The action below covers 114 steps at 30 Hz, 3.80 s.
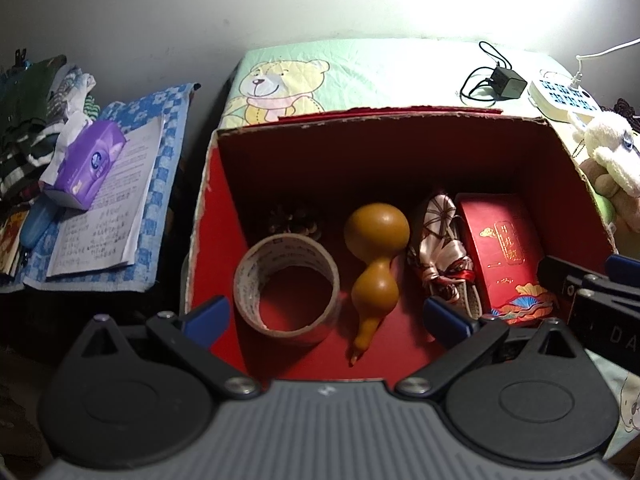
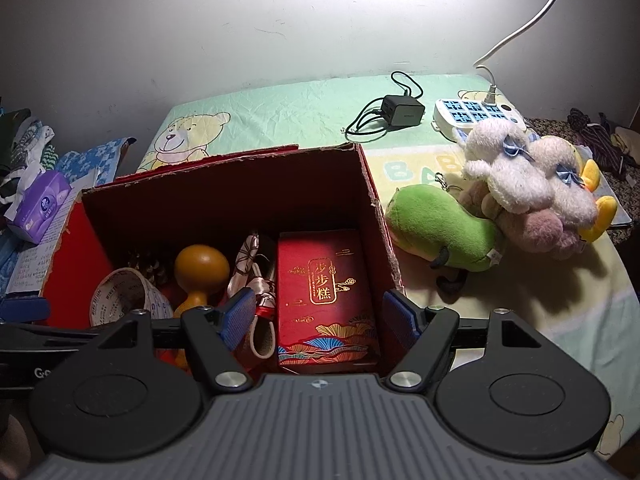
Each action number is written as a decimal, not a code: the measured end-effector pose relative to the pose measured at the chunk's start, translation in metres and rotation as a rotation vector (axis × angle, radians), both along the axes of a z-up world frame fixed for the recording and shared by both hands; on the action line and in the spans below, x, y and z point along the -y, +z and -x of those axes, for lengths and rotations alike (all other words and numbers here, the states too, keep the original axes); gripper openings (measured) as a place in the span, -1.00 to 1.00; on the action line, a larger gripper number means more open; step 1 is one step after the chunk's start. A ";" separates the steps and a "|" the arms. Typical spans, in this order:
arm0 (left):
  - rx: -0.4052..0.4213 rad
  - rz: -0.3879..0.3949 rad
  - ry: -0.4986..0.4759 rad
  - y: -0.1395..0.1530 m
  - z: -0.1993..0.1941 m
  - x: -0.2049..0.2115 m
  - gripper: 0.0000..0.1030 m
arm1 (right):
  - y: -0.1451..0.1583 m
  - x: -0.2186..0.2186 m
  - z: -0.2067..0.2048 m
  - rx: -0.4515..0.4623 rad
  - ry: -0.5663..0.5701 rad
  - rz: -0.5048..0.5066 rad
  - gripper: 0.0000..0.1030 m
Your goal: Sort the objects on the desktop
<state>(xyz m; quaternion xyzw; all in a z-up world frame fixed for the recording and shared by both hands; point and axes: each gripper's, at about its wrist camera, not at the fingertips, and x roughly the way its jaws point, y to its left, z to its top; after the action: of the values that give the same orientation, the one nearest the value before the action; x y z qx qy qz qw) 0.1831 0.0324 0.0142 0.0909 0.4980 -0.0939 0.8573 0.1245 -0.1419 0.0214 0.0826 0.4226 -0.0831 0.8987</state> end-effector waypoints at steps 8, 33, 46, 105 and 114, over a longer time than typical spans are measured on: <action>-0.015 -0.013 0.014 -0.006 -0.007 0.001 0.99 | -0.006 0.000 -0.004 -0.011 0.030 -0.020 0.33; -0.055 -0.031 0.020 -0.023 -0.018 0.003 0.99 | -0.019 0.005 -0.017 -0.070 0.043 -0.049 0.27; -0.063 -0.044 0.021 -0.027 -0.014 0.002 0.99 | -0.021 0.000 -0.015 -0.075 0.063 -0.052 0.24; -0.182 -0.075 0.027 -0.036 -0.027 0.010 0.99 | -0.021 -0.002 -0.030 -0.101 0.057 -0.003 0.29; -0.134 -0.080 0.030 -0.025 -0.021 0.007 0.99 | -0.018 -0.002 -0.026 -0.094 0.048 -0.011 0.29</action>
<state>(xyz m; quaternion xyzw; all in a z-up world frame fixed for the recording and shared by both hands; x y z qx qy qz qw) 0.2042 0.0258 -0.0110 0.1112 0.5587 -0.0669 0.8191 0.1509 -0.1401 0.0030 0.0735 0.4665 -0.0632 0.8792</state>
